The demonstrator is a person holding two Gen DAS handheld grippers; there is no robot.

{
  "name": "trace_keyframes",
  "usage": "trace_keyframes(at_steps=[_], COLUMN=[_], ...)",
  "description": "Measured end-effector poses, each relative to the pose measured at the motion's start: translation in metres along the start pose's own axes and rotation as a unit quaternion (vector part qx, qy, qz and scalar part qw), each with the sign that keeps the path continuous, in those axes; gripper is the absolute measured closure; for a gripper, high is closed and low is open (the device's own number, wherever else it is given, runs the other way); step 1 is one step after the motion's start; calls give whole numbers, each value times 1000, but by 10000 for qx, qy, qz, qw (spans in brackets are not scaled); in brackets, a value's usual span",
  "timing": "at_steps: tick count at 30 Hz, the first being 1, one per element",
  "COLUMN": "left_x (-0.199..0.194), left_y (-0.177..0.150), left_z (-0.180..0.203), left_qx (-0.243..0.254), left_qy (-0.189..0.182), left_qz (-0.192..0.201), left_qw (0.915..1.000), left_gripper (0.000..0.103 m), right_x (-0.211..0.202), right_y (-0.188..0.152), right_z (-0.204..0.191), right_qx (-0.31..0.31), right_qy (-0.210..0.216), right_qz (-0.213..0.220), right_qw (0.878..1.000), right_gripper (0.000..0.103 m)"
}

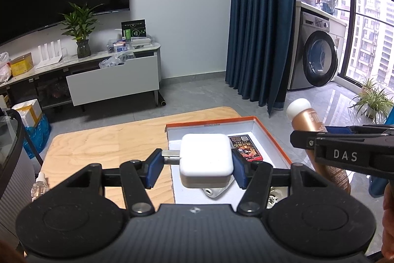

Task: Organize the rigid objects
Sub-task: 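Hold the white charger and bronze tube above the white box with both tools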

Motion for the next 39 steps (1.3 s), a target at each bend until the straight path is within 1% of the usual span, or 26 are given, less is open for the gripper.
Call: trace_keyframes(at_steps=[25,39], left_x=[0,0], left_y=[-4,-6], left_z=[2,0], left_qx=[-6,-50], left_qy=[-99,-67], left_qz=[-22,-32], left_qw=[9999,10000], left_gripper=[44,44], right_x=[10,16], right_y=[-1,0], right_z=[-3,-5], right_qx=[-70,-95], right_qy=[-66,-68], right_qz=[-83,-157], right_qw=[9999,9998], right_gripper=[57,57])
Point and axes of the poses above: each gripper's, at about its wrist camera, not at the fingertips, and x roughly the way its jaws point, z to its right, y to its top, the point moved 3 cm from there along x, roughly the way its jaws point, and after that the axes turned 13 degrees about -z, right-handed, at the moved point
